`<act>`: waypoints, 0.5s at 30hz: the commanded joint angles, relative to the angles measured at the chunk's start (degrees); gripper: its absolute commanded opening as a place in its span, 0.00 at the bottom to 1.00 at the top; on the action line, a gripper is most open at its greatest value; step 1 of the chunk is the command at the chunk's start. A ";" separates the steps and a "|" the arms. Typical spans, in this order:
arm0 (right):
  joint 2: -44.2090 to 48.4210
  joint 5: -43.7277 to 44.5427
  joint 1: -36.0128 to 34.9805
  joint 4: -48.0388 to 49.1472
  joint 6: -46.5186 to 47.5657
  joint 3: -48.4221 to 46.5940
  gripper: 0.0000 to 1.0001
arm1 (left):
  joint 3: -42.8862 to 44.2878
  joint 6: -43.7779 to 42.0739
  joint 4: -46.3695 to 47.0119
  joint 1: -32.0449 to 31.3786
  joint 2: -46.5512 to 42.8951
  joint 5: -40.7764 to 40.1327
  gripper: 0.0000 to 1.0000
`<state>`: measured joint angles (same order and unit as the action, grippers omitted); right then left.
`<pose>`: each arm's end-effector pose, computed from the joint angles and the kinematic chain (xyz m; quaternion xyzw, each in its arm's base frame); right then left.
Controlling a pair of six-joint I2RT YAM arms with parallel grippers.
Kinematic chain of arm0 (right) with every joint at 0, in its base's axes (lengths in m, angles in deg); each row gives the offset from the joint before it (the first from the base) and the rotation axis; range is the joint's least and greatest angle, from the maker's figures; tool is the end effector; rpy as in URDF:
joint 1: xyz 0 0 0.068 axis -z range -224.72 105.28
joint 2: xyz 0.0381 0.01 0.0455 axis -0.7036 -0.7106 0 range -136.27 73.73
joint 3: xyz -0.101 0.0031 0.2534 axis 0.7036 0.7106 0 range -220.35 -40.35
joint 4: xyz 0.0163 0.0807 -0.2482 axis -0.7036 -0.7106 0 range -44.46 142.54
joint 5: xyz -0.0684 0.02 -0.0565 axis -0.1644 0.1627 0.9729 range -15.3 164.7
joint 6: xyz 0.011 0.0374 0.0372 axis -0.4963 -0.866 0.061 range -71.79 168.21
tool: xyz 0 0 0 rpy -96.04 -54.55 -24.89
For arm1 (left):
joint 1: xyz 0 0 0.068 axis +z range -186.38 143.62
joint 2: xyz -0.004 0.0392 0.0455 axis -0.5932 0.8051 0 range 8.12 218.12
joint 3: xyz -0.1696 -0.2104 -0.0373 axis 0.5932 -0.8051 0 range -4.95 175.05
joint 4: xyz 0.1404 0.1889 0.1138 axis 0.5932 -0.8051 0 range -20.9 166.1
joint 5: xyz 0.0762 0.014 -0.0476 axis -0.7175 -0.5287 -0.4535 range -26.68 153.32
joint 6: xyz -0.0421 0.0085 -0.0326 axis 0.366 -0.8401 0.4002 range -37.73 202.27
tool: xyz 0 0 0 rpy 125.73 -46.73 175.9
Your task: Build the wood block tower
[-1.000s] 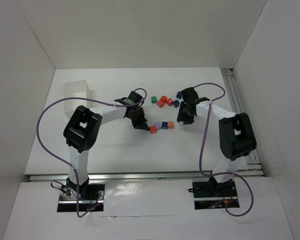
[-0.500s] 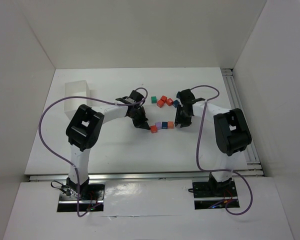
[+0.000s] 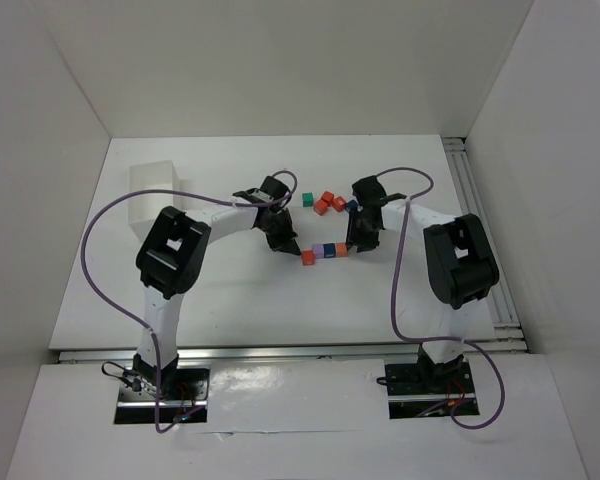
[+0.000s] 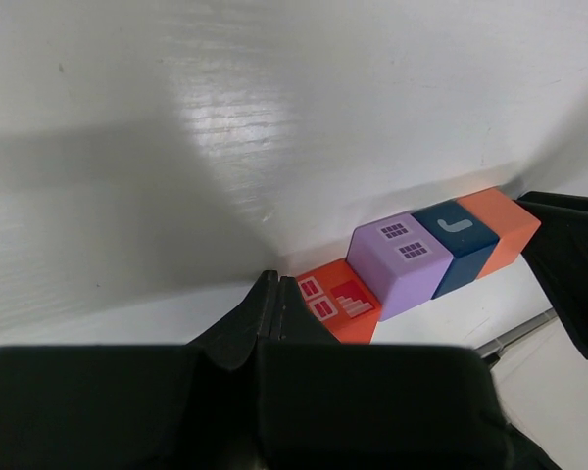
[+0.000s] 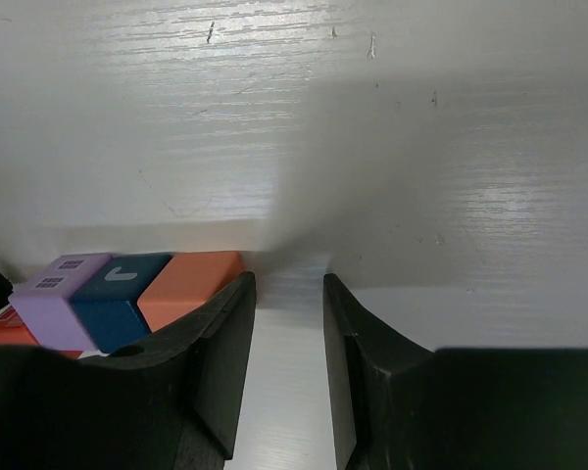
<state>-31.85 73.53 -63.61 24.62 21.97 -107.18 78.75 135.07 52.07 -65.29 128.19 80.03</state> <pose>0.3432 0.1182 0.1605 0.0607 0.9774 0.0869 0.1828 0.3789 -0.2209 0.1510 -0.1617 0.9435 -0.2717 0.0993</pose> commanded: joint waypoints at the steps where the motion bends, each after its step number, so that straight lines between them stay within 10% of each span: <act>1: -1.47 -0.32 -0.70 0.15 0.58 -1.90 0.41 | 2.43 -1.64 -1.45 0.43 1.39 -0.27 0.00; 15: 2.83 6.17 -0.70 -0.91 -1.71 -1.02 0.41 | 3.75 -5.42 -5.68 0.43 -2.29 -9.23 0.00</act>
<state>-32.24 75.91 -64.29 24.36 21.60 -107.94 80.96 132.62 49.42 -65.07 128.71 76.51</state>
